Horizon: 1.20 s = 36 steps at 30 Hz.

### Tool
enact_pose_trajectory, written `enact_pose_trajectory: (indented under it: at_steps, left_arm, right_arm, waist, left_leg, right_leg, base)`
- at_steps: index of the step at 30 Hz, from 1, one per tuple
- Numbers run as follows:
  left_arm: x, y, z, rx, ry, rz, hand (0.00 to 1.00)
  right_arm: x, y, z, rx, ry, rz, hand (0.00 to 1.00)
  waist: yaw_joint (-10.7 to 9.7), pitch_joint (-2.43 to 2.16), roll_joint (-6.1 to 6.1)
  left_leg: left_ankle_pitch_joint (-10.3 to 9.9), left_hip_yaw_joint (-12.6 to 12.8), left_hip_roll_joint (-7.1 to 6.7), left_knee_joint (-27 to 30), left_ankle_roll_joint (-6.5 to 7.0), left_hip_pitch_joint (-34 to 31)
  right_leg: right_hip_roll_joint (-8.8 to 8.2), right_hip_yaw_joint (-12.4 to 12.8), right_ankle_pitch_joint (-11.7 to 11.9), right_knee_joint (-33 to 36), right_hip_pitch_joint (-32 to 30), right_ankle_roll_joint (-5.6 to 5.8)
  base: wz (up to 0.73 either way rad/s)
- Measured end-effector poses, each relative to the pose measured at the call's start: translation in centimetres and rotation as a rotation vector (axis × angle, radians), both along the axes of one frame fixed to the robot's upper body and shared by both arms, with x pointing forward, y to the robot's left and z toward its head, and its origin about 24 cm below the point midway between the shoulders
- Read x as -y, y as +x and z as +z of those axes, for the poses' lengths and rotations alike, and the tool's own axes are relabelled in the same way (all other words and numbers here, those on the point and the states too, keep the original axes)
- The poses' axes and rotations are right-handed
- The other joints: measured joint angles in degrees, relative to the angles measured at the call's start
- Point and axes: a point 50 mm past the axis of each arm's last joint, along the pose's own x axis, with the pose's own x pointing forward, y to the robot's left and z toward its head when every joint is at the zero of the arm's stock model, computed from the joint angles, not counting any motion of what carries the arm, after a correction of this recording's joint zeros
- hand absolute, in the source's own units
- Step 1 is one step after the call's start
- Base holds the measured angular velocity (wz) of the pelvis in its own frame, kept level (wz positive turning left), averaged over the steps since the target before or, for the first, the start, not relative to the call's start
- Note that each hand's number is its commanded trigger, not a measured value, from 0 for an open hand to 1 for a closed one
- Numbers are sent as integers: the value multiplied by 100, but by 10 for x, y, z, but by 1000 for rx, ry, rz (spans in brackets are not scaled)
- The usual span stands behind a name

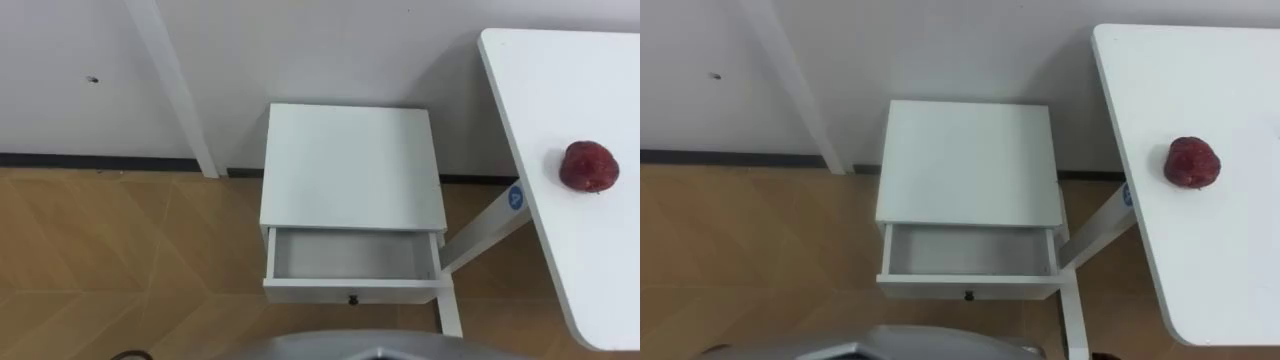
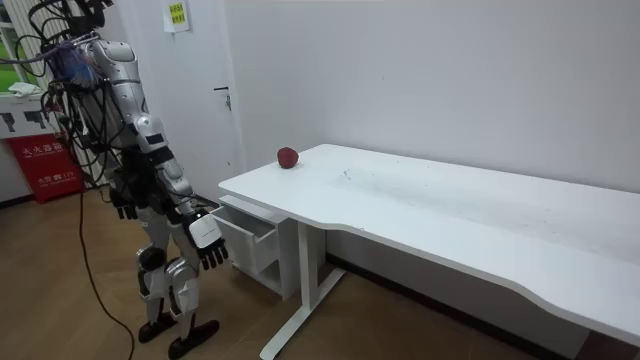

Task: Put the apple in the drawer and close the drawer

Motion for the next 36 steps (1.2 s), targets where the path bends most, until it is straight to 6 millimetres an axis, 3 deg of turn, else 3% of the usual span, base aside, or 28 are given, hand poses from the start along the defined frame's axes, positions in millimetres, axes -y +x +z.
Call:
enact_pose_trajectory:
  at_steps: [11,17,20,22,26,28,31,36]
  left_arm:
    - [-2,2,0,-7,-27,36,0]
    - [-4,-1,1,-5,-19,64,0]
    - [-9,-4,2,5,-5,123,0]
    - [-13,-10,3,5,16,163,0]
    - [-18,-12,5,22,40,205,0]
    - [-20,-13,6,25,56,203,0]
    - [-22,-11,6,32,62,197,0]
    - [-30,-7,9,52,83,191,0]
  right_arm:
    - [1,3,0,44,12,-142,0]
    - [3,-5,1,118,15,-518,0]
    - [8,-13,2,163,-2,-781,0]
    - [14,-17,4,212,-35,-1038,0]
    - [21,-20,6,275,-72,-1358,0]
    - [24,-19,7,335,-75,-1623,0]
    - [29,-18,9,387,-83,-1853,0]
    - [33,-20,11,392,-116,-1992,0]
  waist:
    - [38,-7,12]
    - [-31,-24,57]
    - [-58,-24,72]
    - [-187,-20,76]
    - [-292,-21,96]
    - [-450,-31,108]
    - [-513,-47,120]
    - [-557,-79,87]
  left_leg:
    - [-3,22,7,-4,-4,-56]
    - [-8,16,7,-11,2,-57]
    - [-10,17,7,-11,5,-55]
    - [-12,31,6,-8,8,-54]
    - [-20,75,8,1,9,-55]
    - [-28,53,4,27,10,-83]
    - [-29,102,4,43,10,-131]
    - [-31,129,6,74,13,-219]
  right_leg:
    - [11,27,0,3,-69,0]
    - [9,3,0,-1,-70,-1]
    - [10,17,0,0,-67,0]
    - [8,14,0,2,-63,0]
    - [13,63,0,7,-77,0]
    - [7,53,0,20,-93,0]
    - [16,114,-1,48,-161,0]
    - [22,155,-1,80,-257,0]
  base:
    - [0]
    - [1]
    - [0]
    - [0]
    - [-5]
    - [0]
    - [-7]
    - [-4]
